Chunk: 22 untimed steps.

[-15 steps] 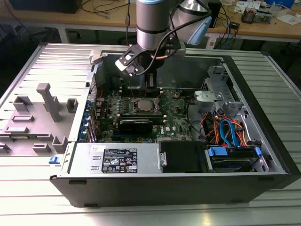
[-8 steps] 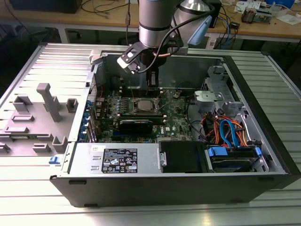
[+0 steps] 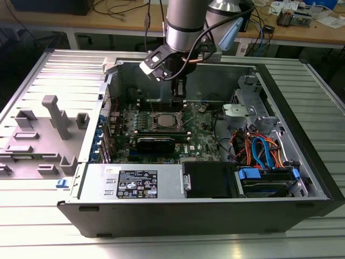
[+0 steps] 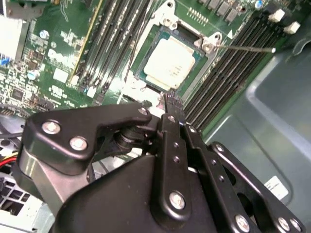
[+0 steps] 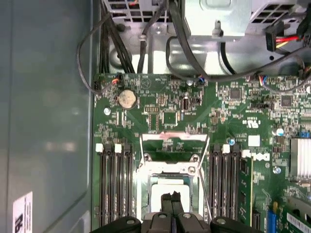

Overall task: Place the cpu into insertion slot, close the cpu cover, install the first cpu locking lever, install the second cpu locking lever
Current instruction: 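Close the cpu cover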

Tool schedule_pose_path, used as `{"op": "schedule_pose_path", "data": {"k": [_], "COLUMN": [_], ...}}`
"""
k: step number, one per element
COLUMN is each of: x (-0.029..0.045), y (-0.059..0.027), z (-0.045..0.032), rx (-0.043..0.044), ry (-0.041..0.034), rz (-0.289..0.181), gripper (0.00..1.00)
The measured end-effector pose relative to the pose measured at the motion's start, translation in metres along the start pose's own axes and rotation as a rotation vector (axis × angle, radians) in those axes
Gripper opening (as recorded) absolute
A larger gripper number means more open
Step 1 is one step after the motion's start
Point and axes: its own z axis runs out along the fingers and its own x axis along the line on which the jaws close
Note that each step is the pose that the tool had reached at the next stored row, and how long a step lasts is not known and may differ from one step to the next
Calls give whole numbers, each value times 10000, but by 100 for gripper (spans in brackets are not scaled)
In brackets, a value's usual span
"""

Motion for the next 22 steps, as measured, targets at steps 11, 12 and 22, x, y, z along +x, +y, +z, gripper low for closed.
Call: {"op": "schedule_pose_path", "data": {"k": [11, 12, 22], "x": [0, 0, 0], "y": [24, 33, 66], "z": [-6, -5, -56], "rx": [-27, -32, -86], "ry": [5, 4, 4], "rz": [1, 1, 0], "gripper": [11, 11, 11]}}
